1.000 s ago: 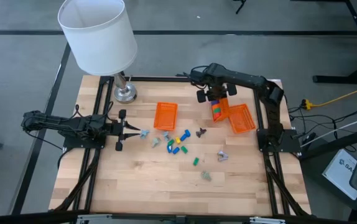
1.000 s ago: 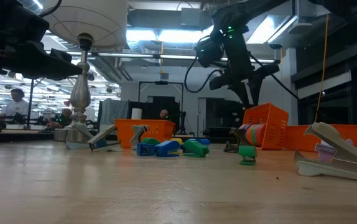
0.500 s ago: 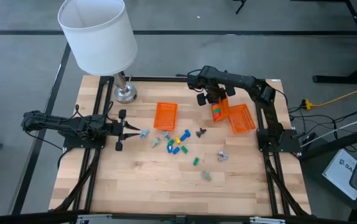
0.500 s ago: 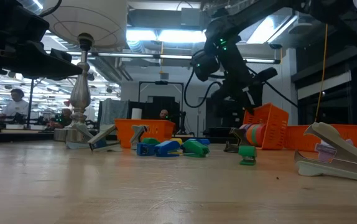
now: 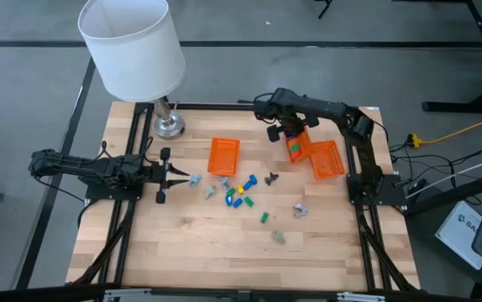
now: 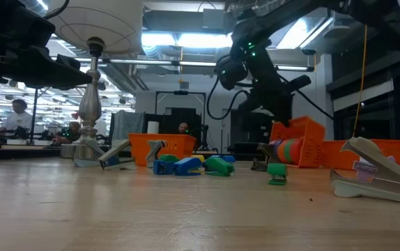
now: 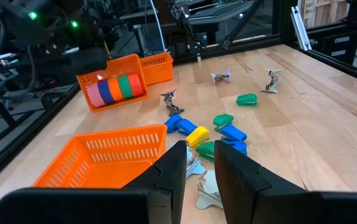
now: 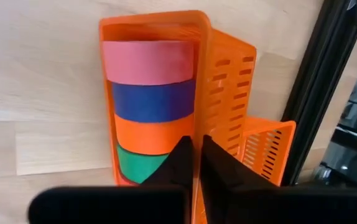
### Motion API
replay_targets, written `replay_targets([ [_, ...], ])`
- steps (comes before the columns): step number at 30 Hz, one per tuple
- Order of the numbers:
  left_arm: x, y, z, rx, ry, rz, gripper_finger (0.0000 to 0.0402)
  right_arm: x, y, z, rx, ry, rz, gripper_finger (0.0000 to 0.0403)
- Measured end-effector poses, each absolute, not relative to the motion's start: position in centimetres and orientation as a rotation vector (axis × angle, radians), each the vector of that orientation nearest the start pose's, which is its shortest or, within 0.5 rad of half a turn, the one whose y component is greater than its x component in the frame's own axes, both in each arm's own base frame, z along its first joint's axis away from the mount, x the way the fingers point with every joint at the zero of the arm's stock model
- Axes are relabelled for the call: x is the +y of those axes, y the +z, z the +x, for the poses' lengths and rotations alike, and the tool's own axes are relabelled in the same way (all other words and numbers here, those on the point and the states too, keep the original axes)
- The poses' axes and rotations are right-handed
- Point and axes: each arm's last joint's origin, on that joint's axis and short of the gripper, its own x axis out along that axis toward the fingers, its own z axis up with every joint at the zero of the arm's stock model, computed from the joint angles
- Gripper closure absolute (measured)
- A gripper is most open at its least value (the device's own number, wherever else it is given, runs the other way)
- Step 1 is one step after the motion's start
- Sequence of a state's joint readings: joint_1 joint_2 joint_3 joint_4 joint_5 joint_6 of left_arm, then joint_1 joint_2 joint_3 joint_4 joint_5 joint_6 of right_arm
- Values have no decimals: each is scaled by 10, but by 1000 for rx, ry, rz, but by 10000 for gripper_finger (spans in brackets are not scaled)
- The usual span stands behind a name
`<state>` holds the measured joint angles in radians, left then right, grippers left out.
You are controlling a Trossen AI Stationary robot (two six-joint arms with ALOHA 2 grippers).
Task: Pick and place Stapler, Stapler remover, tape
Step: Move the middle orange bin to the top center of the table
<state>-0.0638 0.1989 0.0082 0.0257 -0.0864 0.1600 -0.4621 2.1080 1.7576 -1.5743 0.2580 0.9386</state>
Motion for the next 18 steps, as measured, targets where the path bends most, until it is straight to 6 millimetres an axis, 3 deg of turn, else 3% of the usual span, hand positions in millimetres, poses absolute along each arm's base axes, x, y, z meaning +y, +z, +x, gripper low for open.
replay_targets([
  [10, -4, 152, 108, 166, 9, 172, 324, -169, 244, 321, 1460, -1339, 868, 393],
  [14, -4, 152, 108, 166, 9, 172, 323, -172, 242, 326, 1407, -1299, 866, 393],
  [18, -4, 152, 108, 166, 9, 172, 323, -171, 227, 331, 1390, -1219, 901, 393],
])
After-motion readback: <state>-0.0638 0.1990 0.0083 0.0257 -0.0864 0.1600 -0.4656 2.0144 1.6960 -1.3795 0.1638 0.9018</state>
